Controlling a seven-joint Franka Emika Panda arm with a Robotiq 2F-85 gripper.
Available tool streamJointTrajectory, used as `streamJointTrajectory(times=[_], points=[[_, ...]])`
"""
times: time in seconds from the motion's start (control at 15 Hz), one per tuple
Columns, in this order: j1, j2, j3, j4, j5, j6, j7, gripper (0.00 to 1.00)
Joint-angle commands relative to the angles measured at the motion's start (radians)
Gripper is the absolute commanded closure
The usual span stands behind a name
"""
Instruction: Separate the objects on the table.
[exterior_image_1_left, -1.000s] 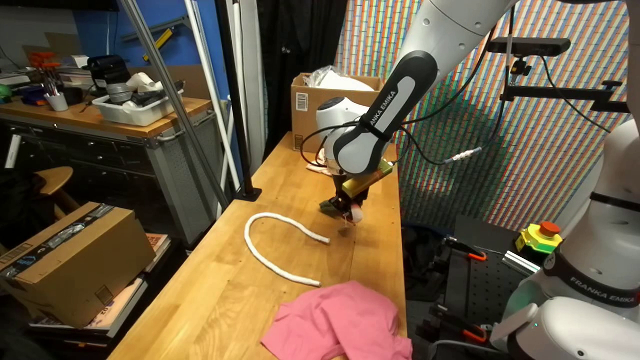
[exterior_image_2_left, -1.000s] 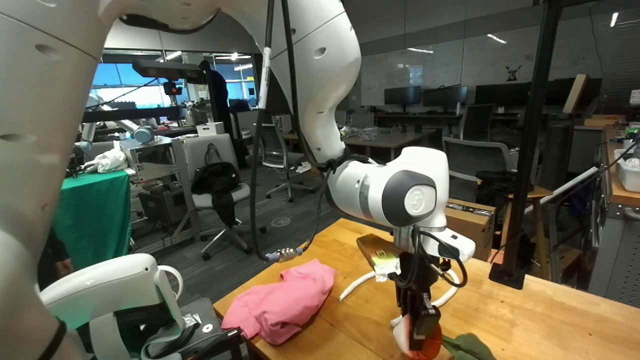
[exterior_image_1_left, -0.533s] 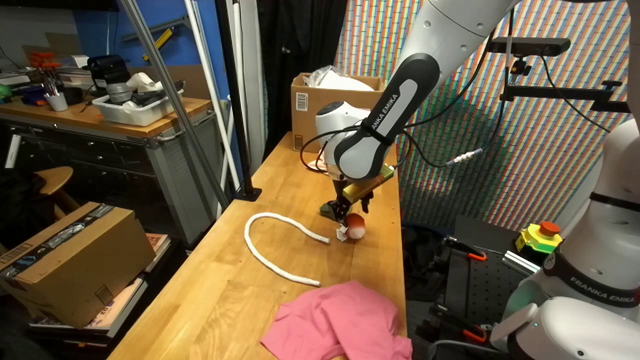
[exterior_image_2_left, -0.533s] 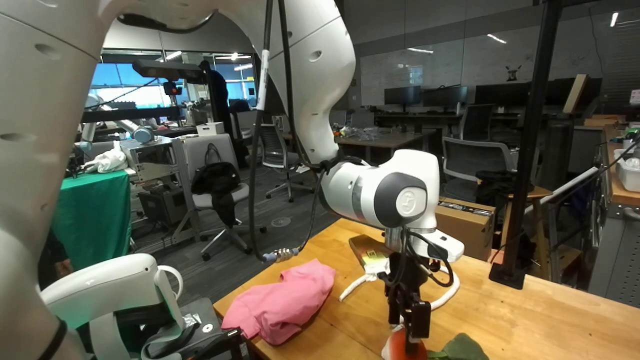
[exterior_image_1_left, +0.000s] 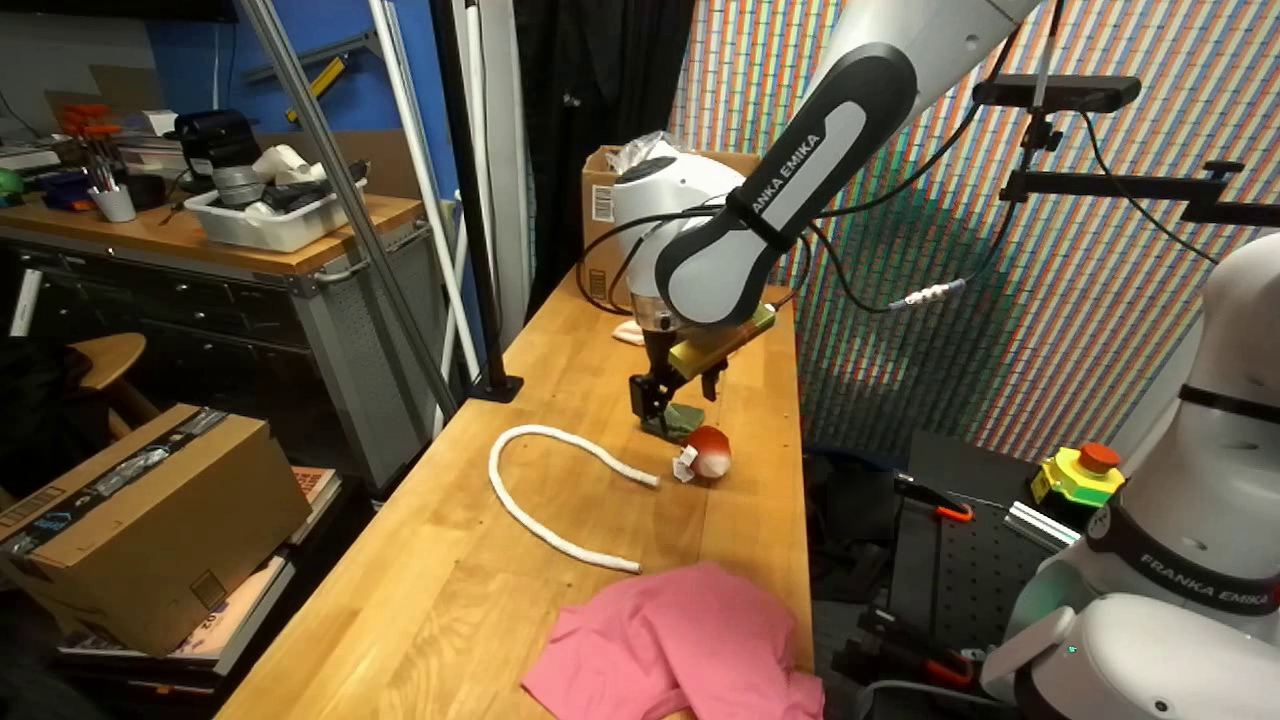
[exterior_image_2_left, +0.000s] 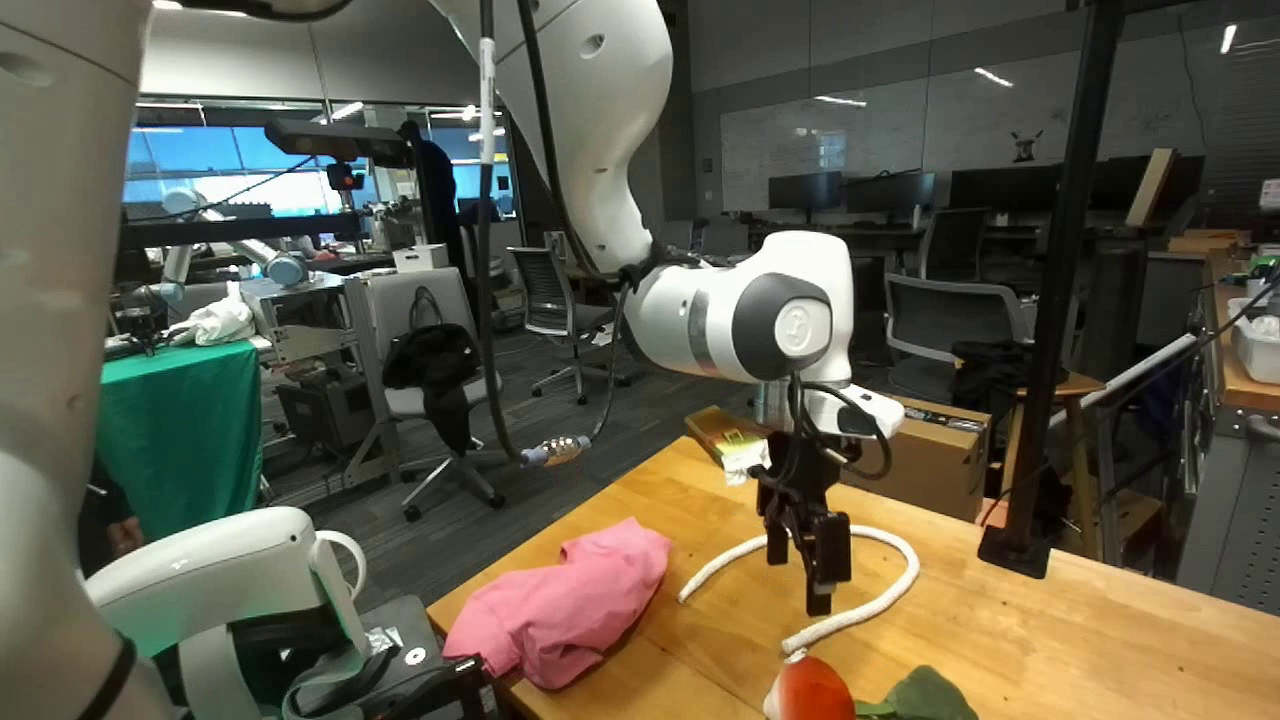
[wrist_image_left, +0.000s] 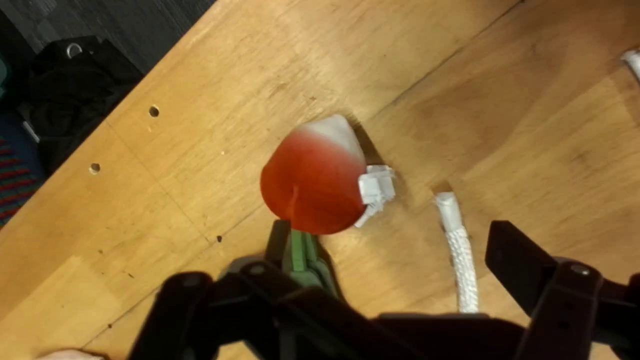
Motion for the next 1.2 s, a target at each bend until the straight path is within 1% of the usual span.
streamJointTrajectory(times=[0.0,0.27,0.6,0.87,1.13], points=[[-0.005,-0.039,0.06,0.035,0.015,-0.023,-0.061,0.0],[-0.011,-0.016,0.128,0.097,0.051,-0.03,-0.154,0.0],[-0.02,0.04,0.184,0.176,0.109,-0.055,-0.288,0.0],[-0.016,0.11,0.198,0.243,0.121,-0.09,-0.352,0.0],[-0.001,0.185,0.196,0.295,0.106,-0.096,-0.354,0.0]])
